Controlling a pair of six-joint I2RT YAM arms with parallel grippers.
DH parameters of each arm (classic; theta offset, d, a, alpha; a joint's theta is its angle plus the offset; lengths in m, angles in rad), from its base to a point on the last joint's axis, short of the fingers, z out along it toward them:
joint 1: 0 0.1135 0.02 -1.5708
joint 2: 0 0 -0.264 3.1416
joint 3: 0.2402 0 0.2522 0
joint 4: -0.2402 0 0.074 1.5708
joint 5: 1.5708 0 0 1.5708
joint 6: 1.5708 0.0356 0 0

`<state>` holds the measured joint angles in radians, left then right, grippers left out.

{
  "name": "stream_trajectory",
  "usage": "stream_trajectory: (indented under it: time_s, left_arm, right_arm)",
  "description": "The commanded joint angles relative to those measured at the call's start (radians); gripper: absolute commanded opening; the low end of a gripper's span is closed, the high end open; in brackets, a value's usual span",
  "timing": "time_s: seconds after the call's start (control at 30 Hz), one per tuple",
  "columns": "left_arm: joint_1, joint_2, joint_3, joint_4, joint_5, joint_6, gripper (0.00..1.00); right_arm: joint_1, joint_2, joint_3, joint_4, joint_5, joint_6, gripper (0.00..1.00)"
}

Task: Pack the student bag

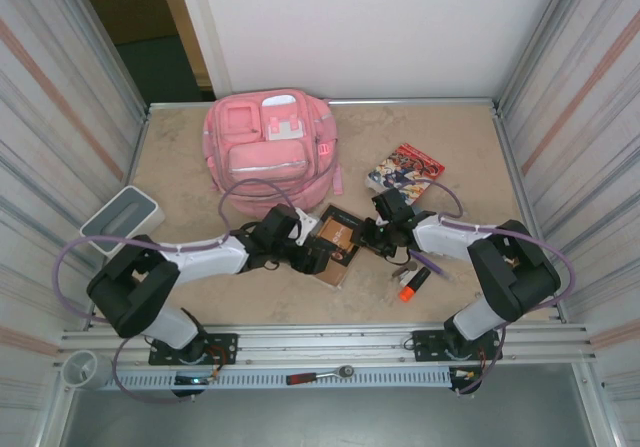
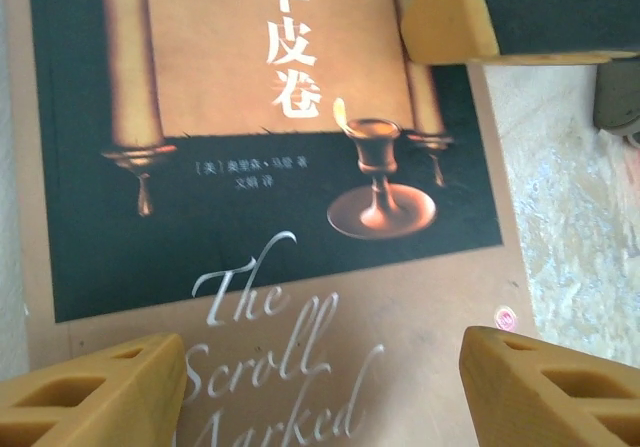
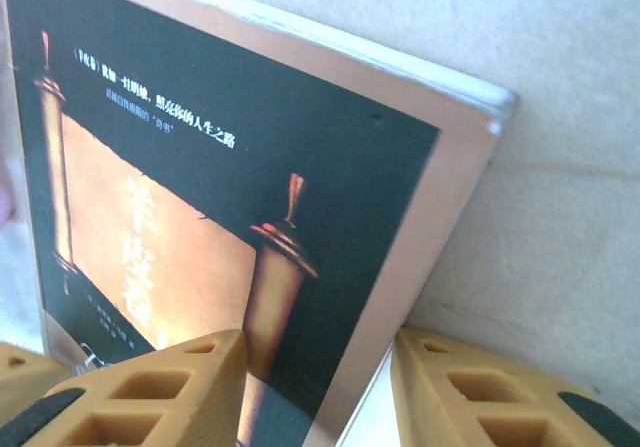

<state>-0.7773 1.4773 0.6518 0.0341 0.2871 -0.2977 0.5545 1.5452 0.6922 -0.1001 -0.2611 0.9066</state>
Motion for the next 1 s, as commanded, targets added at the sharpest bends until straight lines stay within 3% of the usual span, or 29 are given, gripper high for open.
stream_trajectory:
  time_s: [0.0,0.17,0.47,0.63,0.97]
  left_arm:
    - [0.019,-0.071,-0.013,-0.028,-0.096,-0.068,0.75]
    - [0.045,-0.072,0.007,-0.08,-0.243,-0.084,0.77]
    - [0.037,0.068,0.033,-0.067,-0.157,-0.094,0.7]
    - [0.015,0.059,0.003,-0.021,-0.107,-0.121,0.64]
    - [-0.002,0.037,-0.019,0.001,-0.106,-0.138,0.64]
  right_arm:
    - [0.01,0.019,0.017,0.116,0.019,-0.018,0.39]
    - [0.033,0.004,-0.002,0.104,0.051,0.001,0.47]
    - [0.088,-0.005,-0.019,0.127,0.108,0.058,0.51]
    - [0.107,-0.063,-0.041,0.209,0.124,0.1,0.39]
    - [0.119,-0.121,-0.034,0.165,0.184,0.085,0.15]
